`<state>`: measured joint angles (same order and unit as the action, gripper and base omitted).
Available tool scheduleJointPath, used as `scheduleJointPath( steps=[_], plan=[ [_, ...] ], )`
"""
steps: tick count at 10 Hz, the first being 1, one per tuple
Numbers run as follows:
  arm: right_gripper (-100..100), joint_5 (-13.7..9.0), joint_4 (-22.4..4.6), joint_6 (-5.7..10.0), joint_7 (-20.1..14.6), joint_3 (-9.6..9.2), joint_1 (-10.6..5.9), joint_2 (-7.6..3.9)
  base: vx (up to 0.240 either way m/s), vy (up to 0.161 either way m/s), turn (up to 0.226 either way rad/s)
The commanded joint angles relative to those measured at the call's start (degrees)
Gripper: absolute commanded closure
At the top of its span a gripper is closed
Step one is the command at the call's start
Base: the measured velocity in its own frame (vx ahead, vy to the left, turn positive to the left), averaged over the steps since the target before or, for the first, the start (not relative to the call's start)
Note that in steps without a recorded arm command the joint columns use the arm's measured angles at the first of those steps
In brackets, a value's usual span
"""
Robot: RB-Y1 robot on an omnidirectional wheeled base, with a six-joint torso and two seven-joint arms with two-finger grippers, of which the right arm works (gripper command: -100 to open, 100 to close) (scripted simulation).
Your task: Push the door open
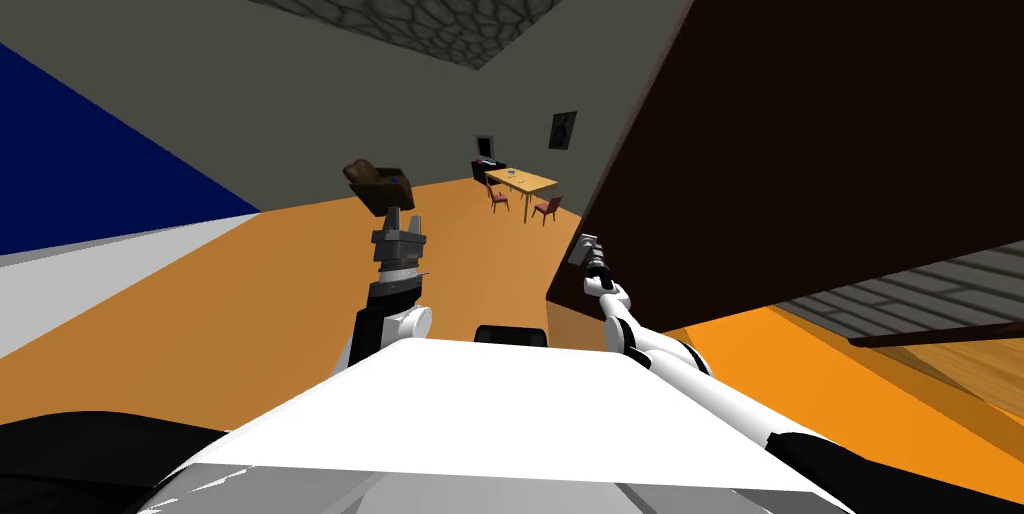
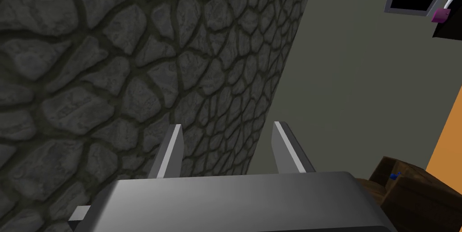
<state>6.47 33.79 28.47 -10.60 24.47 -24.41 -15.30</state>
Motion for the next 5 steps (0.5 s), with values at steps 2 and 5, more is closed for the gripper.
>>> scheduleJointPath(
  steps=[2,5],
  plan=[
    [100,-0.4,-0.4,0.33,0.4,0.99,-0.05,-0.52,0.151,0.108,-0.066],
    [100,-0.8,0.5,-0.33,0.7,2.16,0.95,-1.06,0.134,0.035,-0.062]
  ],
)
